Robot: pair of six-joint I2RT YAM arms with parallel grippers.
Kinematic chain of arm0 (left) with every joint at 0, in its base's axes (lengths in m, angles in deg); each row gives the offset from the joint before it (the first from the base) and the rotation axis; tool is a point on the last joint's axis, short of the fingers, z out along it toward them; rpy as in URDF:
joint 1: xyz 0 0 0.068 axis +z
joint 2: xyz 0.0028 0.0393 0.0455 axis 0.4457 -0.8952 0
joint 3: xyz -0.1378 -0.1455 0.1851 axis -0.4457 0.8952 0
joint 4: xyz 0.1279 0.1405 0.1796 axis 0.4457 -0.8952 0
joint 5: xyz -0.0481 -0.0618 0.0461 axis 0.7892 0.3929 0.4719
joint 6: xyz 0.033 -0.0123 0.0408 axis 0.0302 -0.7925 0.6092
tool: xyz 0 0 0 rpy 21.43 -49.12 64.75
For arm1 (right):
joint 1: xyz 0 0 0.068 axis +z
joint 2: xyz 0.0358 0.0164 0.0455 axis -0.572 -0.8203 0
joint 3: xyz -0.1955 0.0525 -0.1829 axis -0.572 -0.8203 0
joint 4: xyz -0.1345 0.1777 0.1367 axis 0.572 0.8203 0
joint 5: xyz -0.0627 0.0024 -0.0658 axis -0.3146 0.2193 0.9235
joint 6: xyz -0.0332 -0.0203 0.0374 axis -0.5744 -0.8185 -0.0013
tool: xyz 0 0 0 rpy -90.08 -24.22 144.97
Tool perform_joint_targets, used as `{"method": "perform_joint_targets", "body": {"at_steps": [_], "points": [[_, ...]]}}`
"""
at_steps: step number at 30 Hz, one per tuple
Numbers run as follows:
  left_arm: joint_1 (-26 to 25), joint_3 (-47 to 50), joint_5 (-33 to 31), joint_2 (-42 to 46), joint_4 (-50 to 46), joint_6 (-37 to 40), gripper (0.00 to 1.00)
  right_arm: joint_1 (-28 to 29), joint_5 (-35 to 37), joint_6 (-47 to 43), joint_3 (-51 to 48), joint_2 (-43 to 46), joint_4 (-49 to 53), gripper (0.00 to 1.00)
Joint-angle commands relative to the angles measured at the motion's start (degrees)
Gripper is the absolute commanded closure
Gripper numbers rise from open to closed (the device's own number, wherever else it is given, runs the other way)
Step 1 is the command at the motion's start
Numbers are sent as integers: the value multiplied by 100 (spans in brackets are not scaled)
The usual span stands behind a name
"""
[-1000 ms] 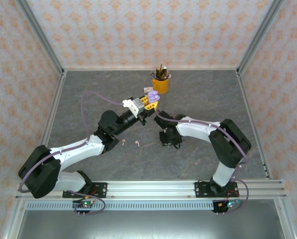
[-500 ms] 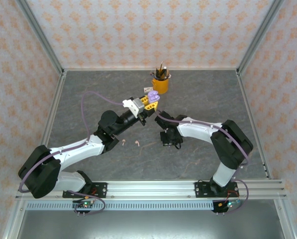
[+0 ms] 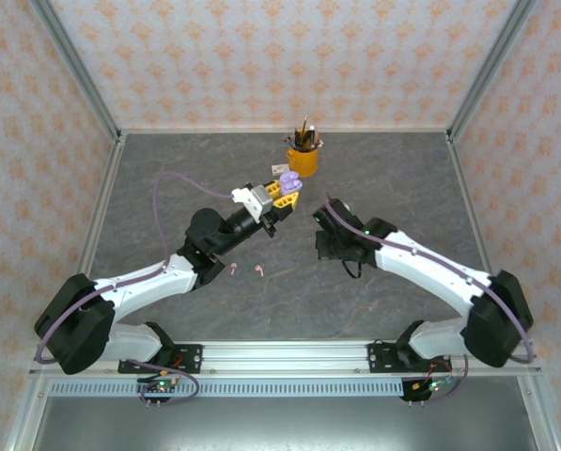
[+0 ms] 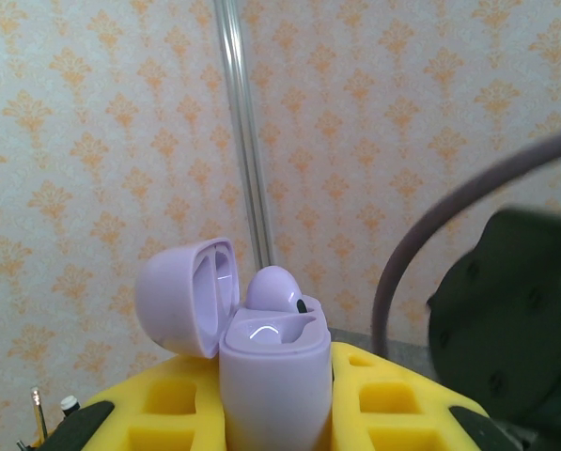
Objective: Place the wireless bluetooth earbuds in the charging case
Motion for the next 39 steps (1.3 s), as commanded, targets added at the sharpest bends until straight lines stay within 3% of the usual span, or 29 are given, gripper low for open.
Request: {"method": "perform_joint_targets", "body": {"at_steps": [1, 6, 12, 19, 31, 39], "points": [[53, -98, 188, 205, 4, 93, 100, -16, 650, 13, 321, 589, 458, 83], [53, -90, 300, 227, -221, 164, 100, -88, 950, -168, 828, 1255, 587, 83], [52, -171, 510, 166, -318, 167, 100, -106, 863, -1111, 1637, 1537, 343, 82], [40, -335, 660, -5, -358, 109, 100, -114, 313, -1817, 2291, 1372, 10, 81], [35, -559, 823, -359, -193, -52, 100, -106, -774, -1967, 2505, 1050, -449, 81], [0, -665, 850, -460, -156, -99, 100, -93, -1137, -1942, 2419, 883, -792, 81]]}}
